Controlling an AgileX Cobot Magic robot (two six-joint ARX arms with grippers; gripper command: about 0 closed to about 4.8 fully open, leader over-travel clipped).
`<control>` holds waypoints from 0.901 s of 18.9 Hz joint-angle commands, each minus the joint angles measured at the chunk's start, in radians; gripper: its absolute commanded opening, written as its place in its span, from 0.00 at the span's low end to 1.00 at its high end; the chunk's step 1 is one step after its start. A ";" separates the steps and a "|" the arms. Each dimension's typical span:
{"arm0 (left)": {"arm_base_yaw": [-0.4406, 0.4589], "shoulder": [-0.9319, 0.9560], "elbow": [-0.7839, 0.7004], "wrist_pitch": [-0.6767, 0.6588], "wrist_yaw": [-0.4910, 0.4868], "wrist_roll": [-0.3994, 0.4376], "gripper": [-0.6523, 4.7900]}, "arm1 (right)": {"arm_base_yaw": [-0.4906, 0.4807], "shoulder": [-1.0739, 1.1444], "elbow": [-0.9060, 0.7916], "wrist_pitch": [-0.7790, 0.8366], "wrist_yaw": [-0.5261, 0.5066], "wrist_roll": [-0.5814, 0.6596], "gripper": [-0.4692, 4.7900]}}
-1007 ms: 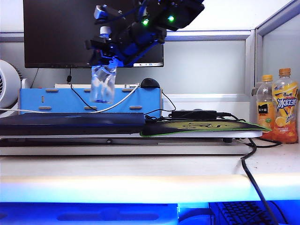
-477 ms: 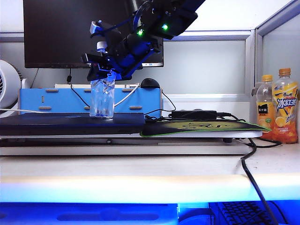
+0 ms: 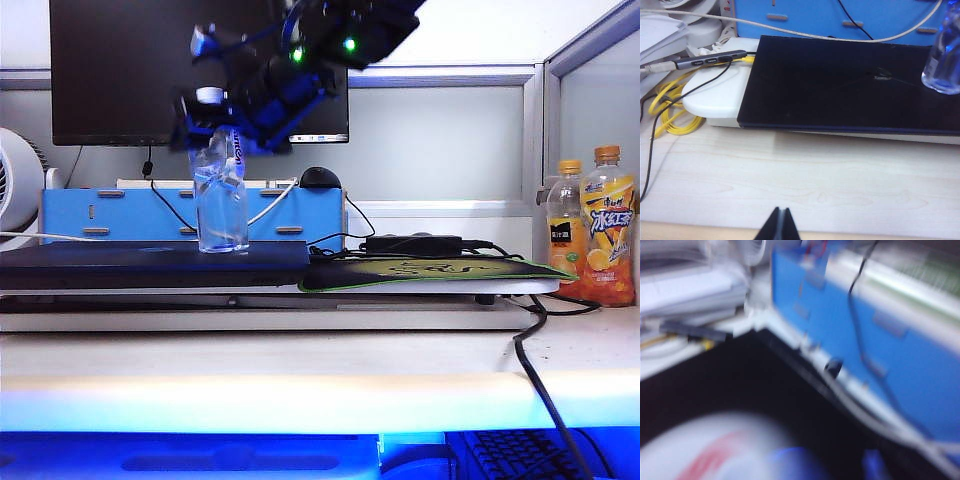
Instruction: Pick up the mineral water bottle and place it on the laptop.
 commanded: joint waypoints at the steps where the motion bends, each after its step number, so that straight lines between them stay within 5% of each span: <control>1: 0.000 -0.002 0.000 0.001 0.003 0.002 0.12 | 0.003 -0.007 0.031 0.013 -0.002 -0.004 1.00; 9: 0.000 -0.002 0.000 0.001 0.003 0.002 0.12 | 0.002 -0.008 0.188 -0.054 0.023 -0.031 1.00; 15: 0.000 -0.002 0.000 0.000 0.003 0.001 0.12 | 0.001 -0.029 0.478 -0.382 0.190 -0.127 1.00; 17: 0.000 -0.002 0.000 0.001 0.003 0.002 0.12 | 0.001 -0.059 0.554 -0.439 0.304 -0.135 0.47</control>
